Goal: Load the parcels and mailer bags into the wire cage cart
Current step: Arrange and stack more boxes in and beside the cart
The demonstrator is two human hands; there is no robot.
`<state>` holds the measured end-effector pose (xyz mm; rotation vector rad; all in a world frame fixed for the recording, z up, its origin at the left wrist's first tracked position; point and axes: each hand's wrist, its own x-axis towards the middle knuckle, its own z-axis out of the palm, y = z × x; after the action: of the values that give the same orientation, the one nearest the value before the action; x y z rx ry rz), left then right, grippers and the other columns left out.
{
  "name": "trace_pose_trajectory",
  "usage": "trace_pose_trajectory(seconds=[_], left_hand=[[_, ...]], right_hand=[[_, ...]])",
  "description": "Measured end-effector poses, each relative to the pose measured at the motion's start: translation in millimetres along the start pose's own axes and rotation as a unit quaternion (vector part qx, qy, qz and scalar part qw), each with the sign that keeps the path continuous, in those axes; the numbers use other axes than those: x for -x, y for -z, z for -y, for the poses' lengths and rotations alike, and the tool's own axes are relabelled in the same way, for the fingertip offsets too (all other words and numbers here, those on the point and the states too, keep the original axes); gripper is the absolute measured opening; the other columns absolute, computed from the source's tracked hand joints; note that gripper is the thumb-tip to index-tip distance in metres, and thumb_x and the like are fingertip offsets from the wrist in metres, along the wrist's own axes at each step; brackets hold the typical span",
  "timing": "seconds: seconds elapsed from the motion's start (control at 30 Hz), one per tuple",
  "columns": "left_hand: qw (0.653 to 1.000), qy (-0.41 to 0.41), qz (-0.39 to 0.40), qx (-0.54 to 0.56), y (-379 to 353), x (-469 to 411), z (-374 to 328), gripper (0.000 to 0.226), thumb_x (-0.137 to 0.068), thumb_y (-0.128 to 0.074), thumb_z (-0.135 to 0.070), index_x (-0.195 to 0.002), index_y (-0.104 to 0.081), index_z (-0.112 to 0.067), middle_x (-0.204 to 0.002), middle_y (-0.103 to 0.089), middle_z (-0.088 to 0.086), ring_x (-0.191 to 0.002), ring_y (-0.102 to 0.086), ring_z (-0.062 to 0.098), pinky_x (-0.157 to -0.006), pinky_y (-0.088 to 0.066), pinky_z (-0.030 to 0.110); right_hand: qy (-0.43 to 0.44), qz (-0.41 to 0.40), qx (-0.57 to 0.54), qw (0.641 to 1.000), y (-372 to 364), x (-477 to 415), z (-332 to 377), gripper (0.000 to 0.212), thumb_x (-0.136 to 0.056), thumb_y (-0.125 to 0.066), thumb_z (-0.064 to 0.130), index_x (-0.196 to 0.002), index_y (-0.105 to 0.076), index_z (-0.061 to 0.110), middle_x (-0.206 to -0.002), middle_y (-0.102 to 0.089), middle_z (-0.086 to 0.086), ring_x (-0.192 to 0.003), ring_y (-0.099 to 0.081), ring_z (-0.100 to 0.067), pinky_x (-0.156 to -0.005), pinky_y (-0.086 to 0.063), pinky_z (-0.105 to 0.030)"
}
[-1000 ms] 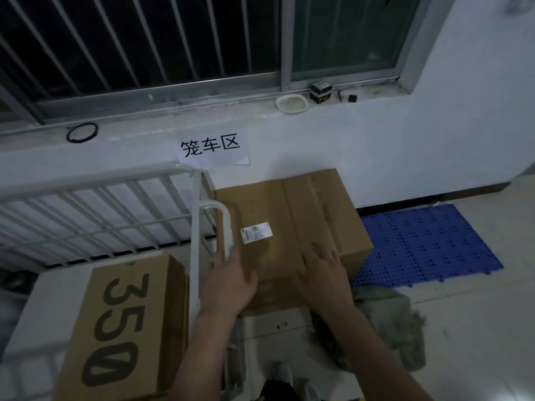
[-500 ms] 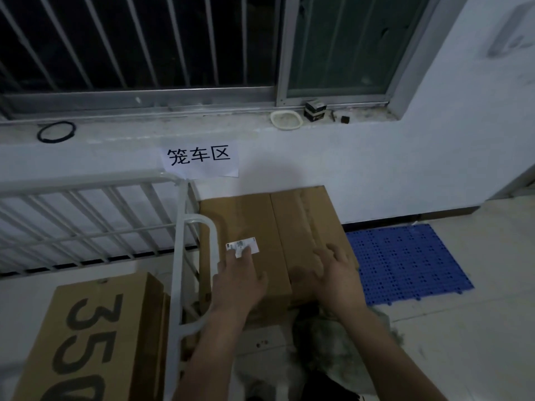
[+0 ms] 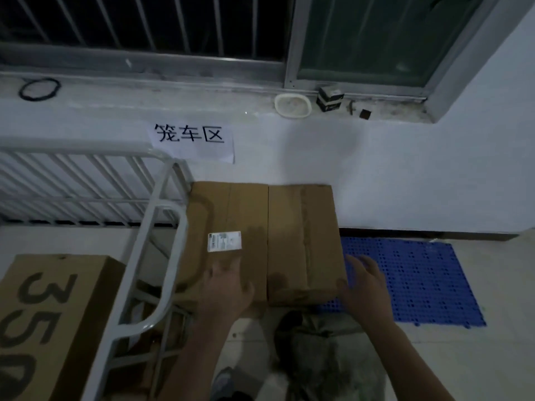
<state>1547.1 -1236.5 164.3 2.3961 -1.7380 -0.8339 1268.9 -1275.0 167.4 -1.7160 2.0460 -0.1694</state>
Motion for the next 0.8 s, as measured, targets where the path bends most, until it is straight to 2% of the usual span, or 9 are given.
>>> trace_pose_trajectory(seconds=[0.1,0.2,0.37,0.47,0.57,0.67,0.73,0.8], left_hand=[[0.999,0.029,-0.003,-0.017,-29.5,-19.7,-15.6,0.065,-0.095,-0.052,-0.047,-0.150,-0.029,-0.022,-0.148,-0.036,0.011,-0.130,-0.043,0.032,-0.099,-0.044,0.042],[0.999,0.028,0.014,-0.008,-66.7,-54.1,-28.7,0.066,-0.095,-0.052,-0.045,-0.151,-0.031,-0.016,-0.152,-0.036,0.012,-0.131,-0.042,0.035,-0.102,-0.044,0.047],[1.000,0.003,0.013,0.004,-134.6,-116.0,-42.5,0.062,-0.096,-0.052,-0.042,-0.150,-0.033,-0.018,-0.147,-0.041,0.010,-0.127,-0.045,0.033,-0.094,-0.045,0.043],[1.000,-0.005,0.024,-0.012,-179.2,-156.7,-41.0,0.060,-0.095,-0.050,-0.045,-0.148,-0.035,-0.020,-0.143,-0.044,0.011,-0.124,-0.048,0.033,-0.091,-0.048,0.044],[0.998,-0.015,0.042,-0.051,-222.5,-189.7,-34.2,0.059,-0.098,-0.046,-0.046,-0.151,-0.033,-0.022,-0.150,-0.035,0.016,-0.130,-0.043,0.036,-0.096,-0.047,0.045],[0.992,-0.037,0.000,-0.117,-256.0,-215.4,-27.1,0.059,-0.100,-0.038,-0.051,-0.151,-0.032,-0.023,-0.148,-0.036,0.018,-0.129,-0.041,0.037,-0.097,-0.044,0.044],[0.988,-0.033,-0.016,-0.151,-272.1,-230.4,-23.9,0.063,-0.100,-0.031,-0.055,-0.155,-0.025,-0.024,-0.153,-0.027,0.020,-0.137,-0.032,0.038,-0.104,-0.038,0.046],[0.985,-0.032,-0.018,-0.168,-283.6,-241.3,-24.2,0.067,-0.101,-0.024,-0.058,-0.158,-0.015,-0.024,-0.160,-0.016,0.021,-0.146,-0.017,0.041,-0.114,-0.027,0.050]], right_hand=[[0.006,0.018,0.020,1.000,-12.1,-32.3,-34.9,0.063,-0.094,-0.060,0.036,-0.152,-0.036,0.026,-0.158,-0.023,0.000,-0.136,-0.035,-0.027,-0.102,-0.046,-0.046],[0.005,0.034,0.030,0.999,-32.0,-61.2,-55.0,0.064,-0.096,-0.058,0.036,-0.153,-0.033,0.025,-0.159,-0.020,-0.001,-0.139,-0.032,-0.029,-0.104,-0.044,-0.047],[0.041,0.035,0.077,0.996,-90.5,-110.8,-79.6,0.061,-0.098,-0.054,0.038,-0.154,-0.032,0.030,-0.162,-0.020,0.000,-0.140,-0.031,-0.032,-0.103,-0.044,-0.047],[0.030,0.049,0.100,0.993,-135.4,-145.9,-97.4,0.064,-0.098,-0.051,0.041,-0.155,-0.024,0.037,-0.166,-0.010,0.004,-0.144,-0.023,-0.034,-0.105,-0.042,-0.055],[0.021,0.049,0.117,0.992,-178.7,-176.7,-115.7,0.066,-0.101,-0.047,0.042,-0.156,-0.010,0.044,-0.167,0.003,0.007,-0.150,-0.011,-0.034,-0.109,-0.035,-0.060],[-0.002,0.054,0.126,0.991,-217.9,-199.0,-129.1,0.060,-0.103,-0.038,0.050,-0.154,-0.005,0.051,-0.166,0.014,0.006,-0.152,0.004,-0.036,-0.114,-0.022,-0.061],[-0.017,0.042,0.124,0.991,-238.9,-215.1,-133.7,0.056,-0.102,-0.026,0.059,-0.154,-0.005,0.050,-0.165,0.016,0.002,-0.151,0.007,-0.038,-0.115,-0.020,-0.062],[-0.032,0.027,0.120,0.992,-253.7,-229.8,-137.3,0.060,-0.099,-0.016,0.065,-0.155,-0.004,0.047,-0.165,0.017,-0.001,-0.151,0.005,-0.039,-0.114,-0.024,-0.063]])
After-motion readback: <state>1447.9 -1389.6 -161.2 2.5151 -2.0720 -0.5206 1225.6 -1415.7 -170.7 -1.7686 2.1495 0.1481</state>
